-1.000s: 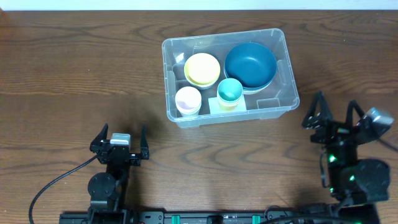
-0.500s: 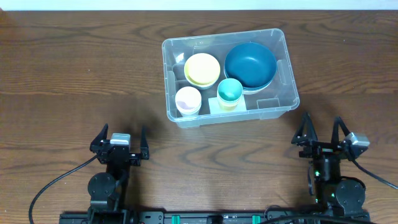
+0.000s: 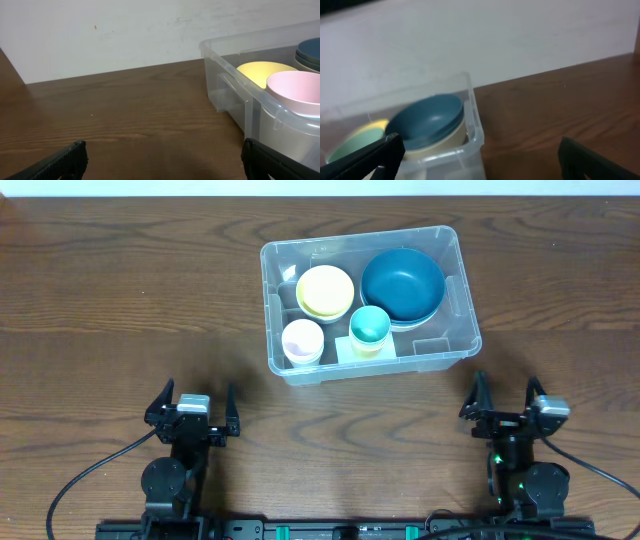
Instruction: Pack container
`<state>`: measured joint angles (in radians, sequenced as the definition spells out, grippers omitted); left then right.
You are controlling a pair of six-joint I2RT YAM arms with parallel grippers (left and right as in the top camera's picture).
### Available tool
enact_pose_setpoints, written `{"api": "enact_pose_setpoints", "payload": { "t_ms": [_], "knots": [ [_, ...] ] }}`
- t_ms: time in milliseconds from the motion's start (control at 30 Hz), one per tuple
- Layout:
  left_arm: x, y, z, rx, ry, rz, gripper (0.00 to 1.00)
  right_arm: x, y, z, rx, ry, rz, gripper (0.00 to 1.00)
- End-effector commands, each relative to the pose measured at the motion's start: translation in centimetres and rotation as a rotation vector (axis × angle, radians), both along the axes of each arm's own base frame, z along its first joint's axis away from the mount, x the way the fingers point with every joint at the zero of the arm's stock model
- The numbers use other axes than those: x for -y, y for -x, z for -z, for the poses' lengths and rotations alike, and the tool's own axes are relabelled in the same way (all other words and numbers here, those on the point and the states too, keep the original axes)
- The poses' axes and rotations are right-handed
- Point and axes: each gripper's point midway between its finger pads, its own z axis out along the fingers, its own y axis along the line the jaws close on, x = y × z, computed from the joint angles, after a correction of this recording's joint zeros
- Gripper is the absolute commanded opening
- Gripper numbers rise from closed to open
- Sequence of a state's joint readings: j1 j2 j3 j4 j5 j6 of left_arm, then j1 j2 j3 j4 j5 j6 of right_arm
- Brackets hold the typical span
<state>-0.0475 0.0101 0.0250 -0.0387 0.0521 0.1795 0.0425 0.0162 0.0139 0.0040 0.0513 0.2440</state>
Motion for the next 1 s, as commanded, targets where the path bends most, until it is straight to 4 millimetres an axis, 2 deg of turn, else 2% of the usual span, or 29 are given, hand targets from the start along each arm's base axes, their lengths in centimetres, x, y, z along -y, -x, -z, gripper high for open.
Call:
{"api": "enact_pose_setpoints", "payload": {
  "t_ms": [0,100,333,967],
  "knots": [
    [-0.3,0.0,1.6,-0.046,0.008,-0.019,0.98,-0.8,0.0,0.9,-0.024,0.185,-0.052,0.99],
    [-0.3,0.0,1.6,-0.046,0.008,-0.019,0.98,-0.8,0.1,2.2,-0.075,0.215,-0.056,0.99],
    [-0.3,0.0,1.6,-0.046,0.008,-0.019,0.98,-0.7,0.1,2.1,-0.072,0.267,-0.056,0.99],
    [-0.3,0.0,1.6,-0.046,0.008,-0.019,0.98,-0.7,0.1,2.1,-0.072,0.269,-0.056,0.99]
  ]
}}
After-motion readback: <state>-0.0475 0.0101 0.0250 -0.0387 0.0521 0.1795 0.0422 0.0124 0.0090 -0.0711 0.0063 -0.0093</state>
